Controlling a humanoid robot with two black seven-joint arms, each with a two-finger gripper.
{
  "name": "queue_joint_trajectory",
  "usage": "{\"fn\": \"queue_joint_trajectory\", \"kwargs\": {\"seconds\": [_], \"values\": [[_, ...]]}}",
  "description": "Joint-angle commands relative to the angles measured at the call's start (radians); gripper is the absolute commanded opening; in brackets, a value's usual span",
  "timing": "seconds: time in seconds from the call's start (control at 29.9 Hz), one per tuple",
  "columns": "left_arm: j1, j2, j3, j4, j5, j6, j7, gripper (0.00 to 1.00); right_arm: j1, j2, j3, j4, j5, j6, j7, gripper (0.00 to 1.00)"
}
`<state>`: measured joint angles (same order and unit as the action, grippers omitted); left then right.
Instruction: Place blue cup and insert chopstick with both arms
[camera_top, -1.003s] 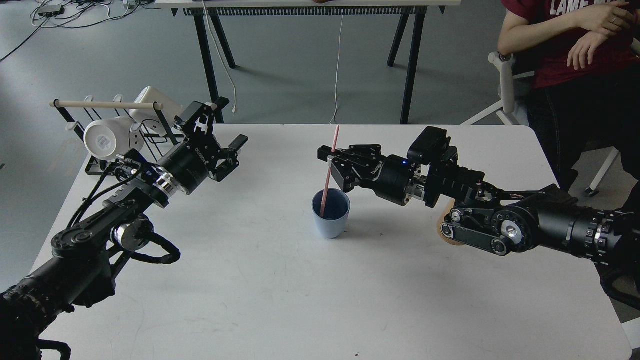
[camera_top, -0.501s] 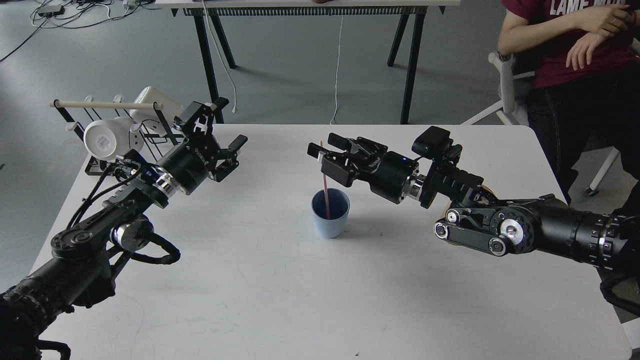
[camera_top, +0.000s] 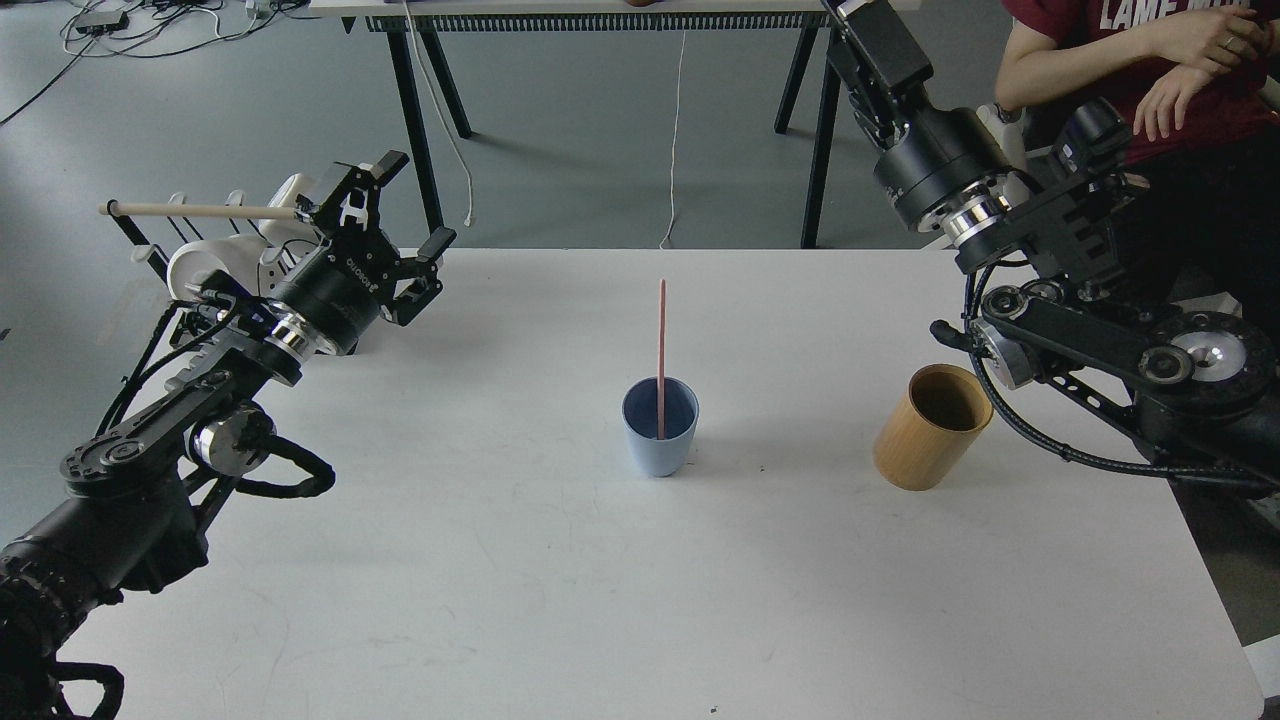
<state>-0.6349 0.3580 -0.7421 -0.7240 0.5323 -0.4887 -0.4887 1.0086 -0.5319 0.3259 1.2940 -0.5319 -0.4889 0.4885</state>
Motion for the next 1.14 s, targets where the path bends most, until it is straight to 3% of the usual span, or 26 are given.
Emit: {"fn": "queue_joint_trajectory", "kwargs": {"seconds": [0.0, 0.07, 0.3, 0.4, 0.47, 1.1], "values": [[-0.022, 0.009, -0.019, 0.0, -0.001, 0.0, 0.0, 0.99, -0.022, -0.08, 0.082, 0.067, 0.246, 0.0, 0.0, 0.89], [-0.028, 0.027, -0.031, 0.0, -0.015, 0.0, 0.0, 0.99, -0.053, -0.105, 0.126, 0.073, 0.36, 0.028, 0.0, 0.88], [-0.054, 0.09, -0.066, 0.0, -0.176, 0.0, 0.0, 0.99, -0.197, -0.142, 0.192, -0.01, 0.481, 0.667, 0.0, 0.95], [-0.058, 0.102, -0.066, 0.0, -0.21, 0.0, 0.0, 0.99, -0.268, -0.132, 0.257, -0.048, 0.507, 0.876, 0.0, 0.98], [-0.058, 0.114, -0.068, -0.002, -0.216, 0.0, 0.0, 0.99, -0.3, -0.125, 0.289, -0.065, 0.507, 0.953, 0.0, 0.99], [-0.051, 0.091, -0.082, -0.005, -0.227, 0.0, 0.0, 0.99, -0.337, -0.065, 0.357, -0.127, 0.526, 0.951, 0.0, 0.99]]}}
